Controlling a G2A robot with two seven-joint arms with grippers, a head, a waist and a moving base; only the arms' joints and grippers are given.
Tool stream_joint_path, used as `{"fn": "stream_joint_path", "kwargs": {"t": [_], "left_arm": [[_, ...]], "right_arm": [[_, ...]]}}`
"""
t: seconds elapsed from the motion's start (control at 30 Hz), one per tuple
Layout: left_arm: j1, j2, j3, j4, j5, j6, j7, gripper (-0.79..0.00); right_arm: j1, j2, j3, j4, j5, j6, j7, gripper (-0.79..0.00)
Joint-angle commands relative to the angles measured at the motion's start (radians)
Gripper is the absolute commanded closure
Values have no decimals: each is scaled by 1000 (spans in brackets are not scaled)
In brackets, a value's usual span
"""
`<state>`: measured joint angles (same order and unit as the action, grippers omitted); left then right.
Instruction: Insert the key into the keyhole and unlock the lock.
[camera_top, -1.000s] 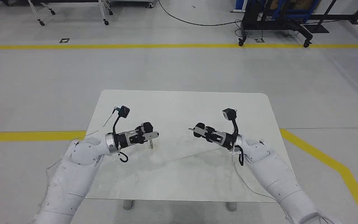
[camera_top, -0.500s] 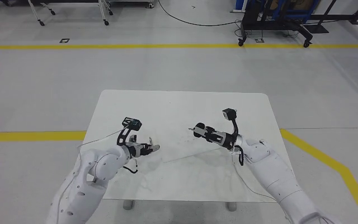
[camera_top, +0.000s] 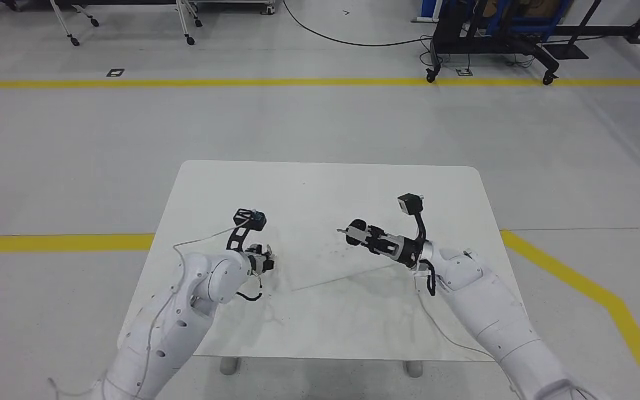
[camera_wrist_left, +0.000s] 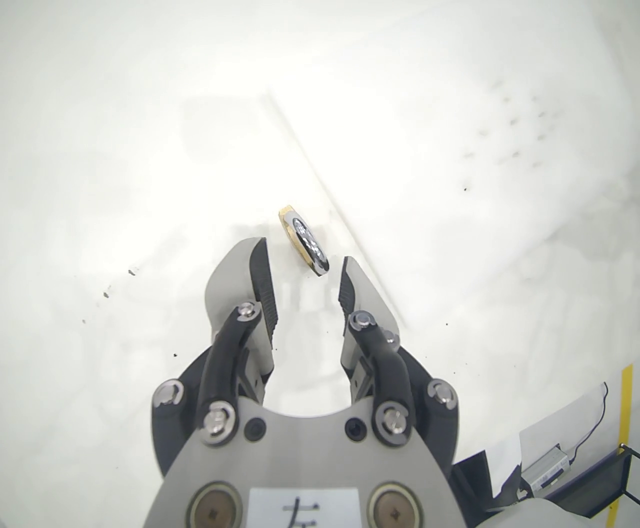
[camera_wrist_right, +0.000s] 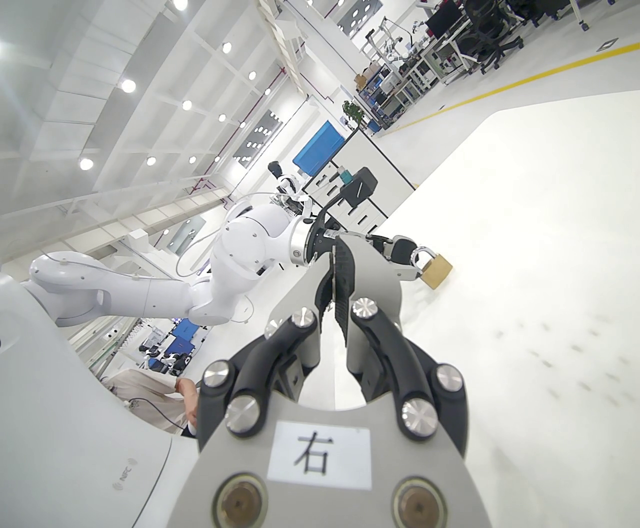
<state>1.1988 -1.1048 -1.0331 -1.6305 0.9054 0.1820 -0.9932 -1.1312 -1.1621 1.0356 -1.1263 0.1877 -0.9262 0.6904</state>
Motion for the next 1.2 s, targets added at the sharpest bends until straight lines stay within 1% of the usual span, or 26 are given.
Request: {"fn": "stream_joint_path", "kwargs": {"t": [0.0, 0.03, 0.33, 0.4, 0.43, 0.47, 0.5, 0.53, 0.57, 0.73, 0.9, 1.03, 1.17], "left_arm": [[-2, -2, 2, 7, 0, -1, 3, -240], [-5, -3, 3, 12, 0, -2, 5, -256], [-33, -14, 11, 43, -10, -4, 28, -262], [-37, -16, 15, 45, -9, -1, 28, -225], [-39, -18, 18, 47, -9, 0, 28, -185], [-41, -19, 22, 48, -8, 0, 28, -166], [-43, -21, 26, 50, -10, 0, 27, -126], [-45, -23, 30, 51, -12, 0, 25, -43], [-46, -24, 35, 52, -11, -1, 22, 0], [-55, -27, 43, 60, 13, 12, -1, 0], [-47, -25, 26, 42, 26, 15, -9, 0], [-37, -24, 9, 25, 25, 7, 13, 0], [-26, -24, -29, 13, -45, -22, 51, 0]], "right_arm": [[0, 0, 0, 0, 0, 0, 0, 0], [0, 0, 0, 0, 0, 0, 0, 0], [0, 0, 0, 0, 0, 0, 0, 0], [0, 0, 0, 0, 0, 0, 0, 0], [0, 0, 0, 0, 0, 0, 0, 0], [0, 0, 0, 0, 0, 0, 0, 0], [0, 0, 0, 0, 0, 0, 0, 0], [0, 0, 0, 0, 0, 0, 0, 0], [0, 0, 0, 0, 0, 0, 0, 0], [0, 0, 0, 0, 0, 0, 0, 0], [0, 0, 0, 0, 0, 0, 0, 0], [0, 0, 0, 0, 0, 0, 0, 0], [0, 0, 0, 0, 0, 0, 0, 0]]}}
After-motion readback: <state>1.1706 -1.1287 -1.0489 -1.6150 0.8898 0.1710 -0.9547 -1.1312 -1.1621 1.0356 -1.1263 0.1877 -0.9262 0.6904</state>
